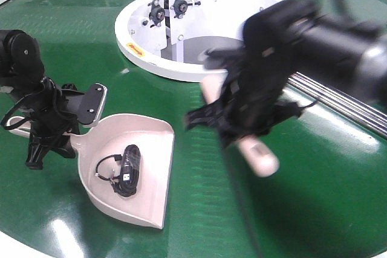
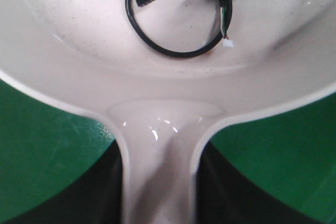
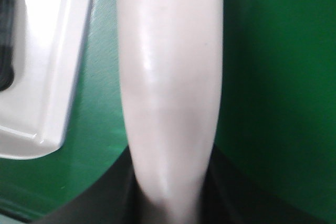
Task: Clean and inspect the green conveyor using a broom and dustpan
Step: 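Sweep the black module with the brush into the held dustpan, then lift the brush away from the dustpan with the right gripper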
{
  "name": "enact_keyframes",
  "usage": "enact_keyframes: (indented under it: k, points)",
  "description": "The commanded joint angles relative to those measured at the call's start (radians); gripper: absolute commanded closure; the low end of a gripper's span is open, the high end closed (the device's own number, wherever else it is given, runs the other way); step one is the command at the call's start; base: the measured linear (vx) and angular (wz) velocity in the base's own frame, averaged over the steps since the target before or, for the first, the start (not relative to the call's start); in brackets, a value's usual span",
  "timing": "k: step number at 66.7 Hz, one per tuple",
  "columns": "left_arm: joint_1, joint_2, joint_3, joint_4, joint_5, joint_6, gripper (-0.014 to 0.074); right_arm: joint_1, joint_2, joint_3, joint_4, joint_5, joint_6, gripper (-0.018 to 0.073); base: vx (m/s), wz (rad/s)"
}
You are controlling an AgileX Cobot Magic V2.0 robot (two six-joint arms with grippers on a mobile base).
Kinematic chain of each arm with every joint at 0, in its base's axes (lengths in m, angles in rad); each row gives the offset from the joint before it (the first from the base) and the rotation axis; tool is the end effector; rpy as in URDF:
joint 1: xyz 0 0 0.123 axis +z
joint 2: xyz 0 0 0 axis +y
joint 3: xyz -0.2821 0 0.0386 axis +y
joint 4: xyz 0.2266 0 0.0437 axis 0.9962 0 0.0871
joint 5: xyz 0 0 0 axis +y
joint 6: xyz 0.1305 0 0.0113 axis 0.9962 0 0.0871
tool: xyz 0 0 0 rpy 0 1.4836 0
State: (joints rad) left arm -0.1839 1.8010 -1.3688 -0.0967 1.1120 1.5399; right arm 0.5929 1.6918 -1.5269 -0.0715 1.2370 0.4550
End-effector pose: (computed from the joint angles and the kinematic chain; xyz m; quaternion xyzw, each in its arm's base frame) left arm 0.3331 -0.0735 0.2040 0.7447 0.6635 0.0010 0.0721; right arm 0.2837 0.1805 0.2779 -0.0756 0.9883 0.0336 0.1280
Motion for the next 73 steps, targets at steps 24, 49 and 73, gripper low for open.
enact_keyframes:
  k: [24,49,73]
  points:
    - [-0.006,-0.044,-0.026,-0.019,-0.001,0.000,0.0604,-0.353,-0.238,0.250,0.029,-0.051,-0.330,0.0553,0.00,0.00]
    - [-0.006,-0.044,-0.026,-0.019,-0.001,0.000,0.0604,-0.509,-0.247,0.583,0.138,-0.389,-0.550,0.0536,0.00,0.00]
    - [-0.006,-0.044,-0.026,-0.019,-0.001,0.000,0.0604,-0.509,-0.118,0.584,0.139,-0.351,-0.562,0.0462,0.00,0.00]
